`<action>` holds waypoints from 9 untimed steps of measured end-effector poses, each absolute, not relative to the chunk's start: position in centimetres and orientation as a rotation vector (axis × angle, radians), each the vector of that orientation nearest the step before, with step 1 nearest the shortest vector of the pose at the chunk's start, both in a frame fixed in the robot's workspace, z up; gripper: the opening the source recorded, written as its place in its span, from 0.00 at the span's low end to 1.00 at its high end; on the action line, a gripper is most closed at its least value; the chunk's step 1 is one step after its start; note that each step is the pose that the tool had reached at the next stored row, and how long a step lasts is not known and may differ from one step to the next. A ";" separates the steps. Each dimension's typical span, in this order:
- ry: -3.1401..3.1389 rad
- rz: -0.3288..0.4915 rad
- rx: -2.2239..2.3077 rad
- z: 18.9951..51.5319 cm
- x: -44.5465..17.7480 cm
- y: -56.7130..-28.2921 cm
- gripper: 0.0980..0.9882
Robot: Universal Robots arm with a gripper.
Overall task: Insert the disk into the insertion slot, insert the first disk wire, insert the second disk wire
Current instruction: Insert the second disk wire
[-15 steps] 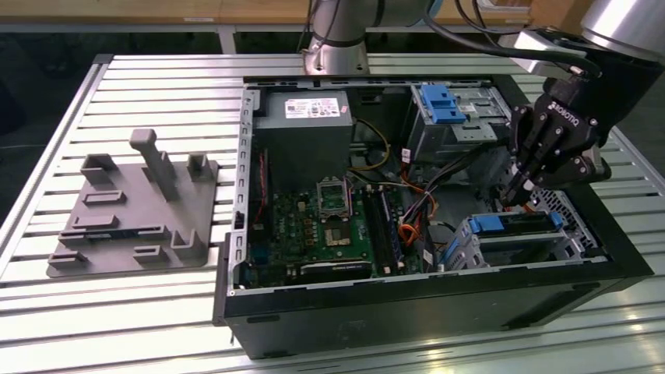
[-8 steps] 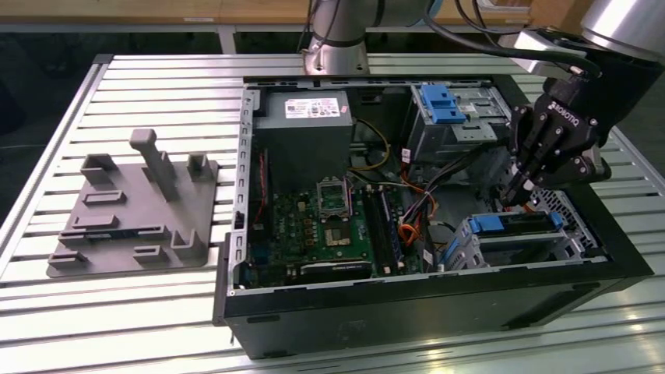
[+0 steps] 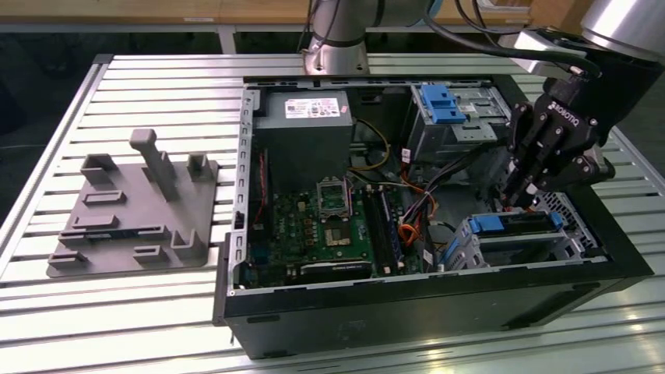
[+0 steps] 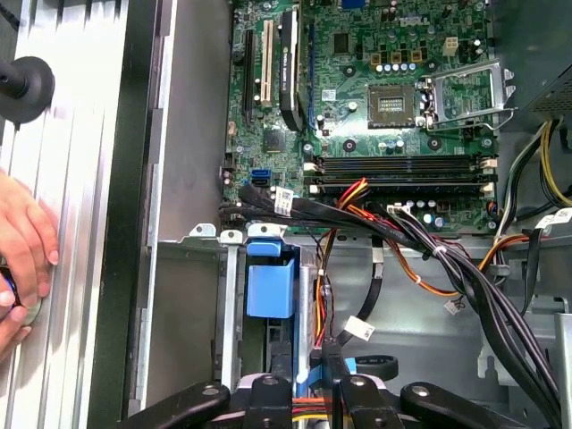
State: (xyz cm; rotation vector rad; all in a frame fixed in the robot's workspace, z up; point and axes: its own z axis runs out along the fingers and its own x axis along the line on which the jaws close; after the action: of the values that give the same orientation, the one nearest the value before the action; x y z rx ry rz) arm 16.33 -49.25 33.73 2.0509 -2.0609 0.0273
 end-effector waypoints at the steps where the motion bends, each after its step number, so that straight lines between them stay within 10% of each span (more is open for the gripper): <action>1: -2.061 0.027 2.051 33.7 16.3 -49.2 0.20; 9: -2.103 0.100 2.079 33.7 15.9 -49.2 0.20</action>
State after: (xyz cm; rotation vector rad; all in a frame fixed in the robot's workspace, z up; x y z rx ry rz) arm 15.90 -49.25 33.73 2.0793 -2.1025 0.1003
